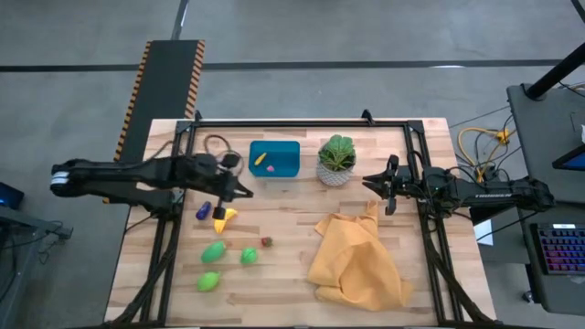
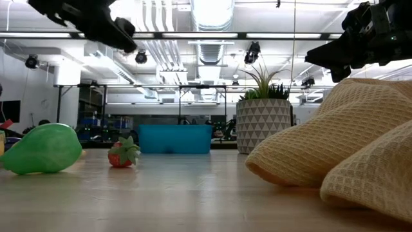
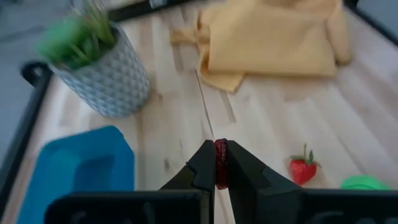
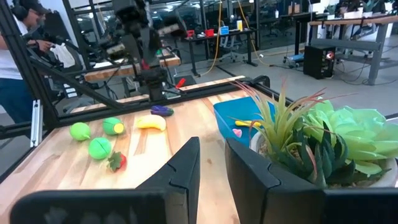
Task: Pick and placing Produce into tupperware
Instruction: Put the red cherry into the blue bin
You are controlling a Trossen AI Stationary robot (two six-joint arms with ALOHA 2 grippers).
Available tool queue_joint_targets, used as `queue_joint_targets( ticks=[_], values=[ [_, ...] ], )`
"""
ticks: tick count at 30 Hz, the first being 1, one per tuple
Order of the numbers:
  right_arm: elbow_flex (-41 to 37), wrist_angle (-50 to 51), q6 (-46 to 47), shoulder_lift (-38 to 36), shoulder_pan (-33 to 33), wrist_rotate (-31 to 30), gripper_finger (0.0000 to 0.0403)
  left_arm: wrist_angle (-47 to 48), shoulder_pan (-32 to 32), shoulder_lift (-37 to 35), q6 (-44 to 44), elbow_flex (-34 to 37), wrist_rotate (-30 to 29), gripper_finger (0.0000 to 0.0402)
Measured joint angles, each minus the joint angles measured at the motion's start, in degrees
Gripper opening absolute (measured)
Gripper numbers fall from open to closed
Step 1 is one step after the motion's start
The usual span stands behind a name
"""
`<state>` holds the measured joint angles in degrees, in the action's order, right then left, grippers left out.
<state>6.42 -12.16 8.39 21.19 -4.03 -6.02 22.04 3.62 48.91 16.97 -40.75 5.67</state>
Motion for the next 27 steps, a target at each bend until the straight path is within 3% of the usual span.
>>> queue_joint_targets(
  ticks=[14, 27],
  values=[
    [0.0, 0.0, 0.19, 0.01, 0.0, 0.02, 0.0068, -0.74, -0.02, -18.84, -0.07, 8.84, -1.7, 0.0004],
    [-0.07, 0.0, 0.12, 0.02, 0.01, 0.0, 0.0068, -12.65, 0.17, -23.99, 3.16, 18.89, -3.84, 0.0004]
  ],
)
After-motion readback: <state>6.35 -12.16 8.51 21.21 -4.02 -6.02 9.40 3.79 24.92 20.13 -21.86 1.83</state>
